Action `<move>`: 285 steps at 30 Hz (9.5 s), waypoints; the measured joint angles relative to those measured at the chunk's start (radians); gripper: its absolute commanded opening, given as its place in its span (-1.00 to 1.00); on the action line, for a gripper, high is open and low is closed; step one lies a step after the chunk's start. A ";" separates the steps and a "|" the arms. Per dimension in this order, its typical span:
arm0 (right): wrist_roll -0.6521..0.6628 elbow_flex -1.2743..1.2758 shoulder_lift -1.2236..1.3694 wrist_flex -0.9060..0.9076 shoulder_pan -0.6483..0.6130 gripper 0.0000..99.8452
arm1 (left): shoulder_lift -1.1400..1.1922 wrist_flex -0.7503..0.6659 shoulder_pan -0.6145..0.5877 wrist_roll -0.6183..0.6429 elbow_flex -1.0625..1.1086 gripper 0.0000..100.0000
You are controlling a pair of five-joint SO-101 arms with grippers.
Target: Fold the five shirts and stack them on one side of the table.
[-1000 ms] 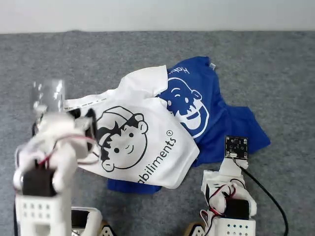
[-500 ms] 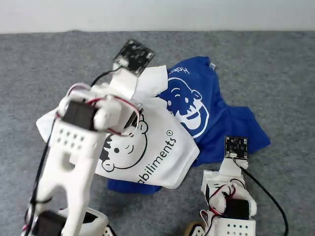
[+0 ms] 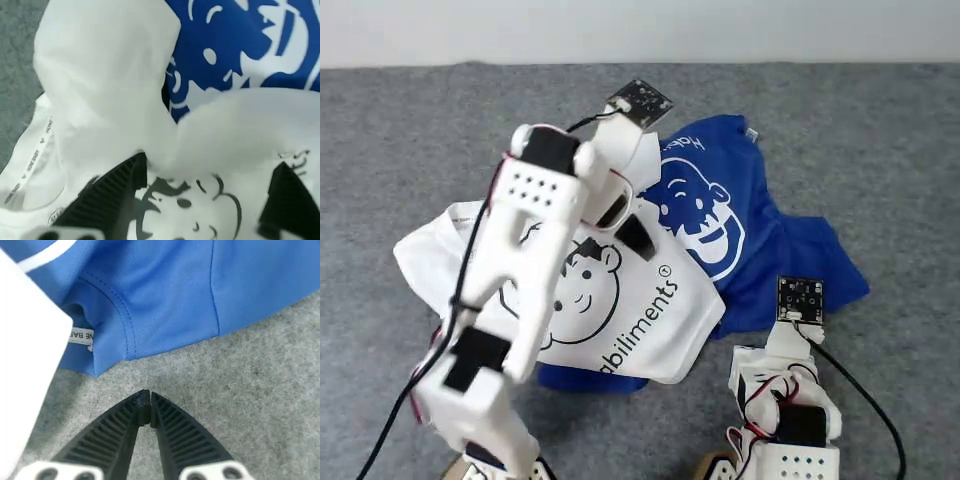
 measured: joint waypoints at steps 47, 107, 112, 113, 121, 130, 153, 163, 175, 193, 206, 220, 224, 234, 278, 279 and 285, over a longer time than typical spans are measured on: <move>0.000 0.000 0.000 0.000 0.000 -0.98 | -0.173 0.054 -0.514 -0.074 -0.285 -0.99; 0.000 0.000 0.000 0.000 0.000 -0.98 | -0.539 -0.275 -1.142 -0.281 0.037 -0.52; 0.000 0.000 0.000 0.000 0.000 -0.98 | -0.539 -0.071 -0.941 -0.265 -0.035 -0.52; 0.000 0.000 0.000 0.000 0.000 -0.98 | -0.539 -0.029 -0.887 -0.265 -0.040 -0.52; 0.000 0.000 0.000 0.000 0.000 -0.98 | -0.540 0.048 -0.446 -0.166 0.078 -0.52; 0.000 0.000 0.000 0.000 0.000 -0.98 | -0.531 -0.210 -0.097 -0.120 0.410 -0.52; 0.000 0.000 0.000 0.000 0.000 -0.98 | 0.035 -0.301 0.043 -0.104 0.331 -0.79; 0.000 0.000 0.000 0.000 0.000 -0.98 | 0.035 -0.199 0.021 -0.095 0.120 -0.99; 0.000 0.000 0.000 0.000 0.000 -0.98 | 0.109 0.014 0.081 -0.095 -0.020 -0.92; 0.000 0.000 0.000 0.000 0.000 -0.98 | 0.250 -0.061 0.095 -0.094 -0.009 -0.66; 0.000 0.000 0.000 0.000 0.000 -0.98 | 0.364 -0.110 0.086 -0.094 -0.009 -1.00; 0.000 0.000 0.000 0.000 0.000 -0.98 | 0.298 0.018 0.017 -0.087 -0.319 -0.99; 0.000 0.000 0.000 0.000 0.000 -0.98 | 0.195 0.044 -0.068 -0.008 -0.428 -0.99; 0.000 0.000 0.000 0.000 0.000 -0.98 | -0.126 0.054 -0.361 0.063 -0.526 -0.99; 0.000 0.000 0.000 0.000 0.000 -0.98 | -0.419 0.054 -1.343 0.063 -0.551 -0.50; 0.000 0.000 0.000 0.000 0.000 -0.98 | -0.420 0.054 -1.343 0.063 -0.551 -0.50; 0.000 0.000 0.000 0.000 0.000 -0.98 | -0.457 0.054 -1.343 0.063 -0.551 -0.50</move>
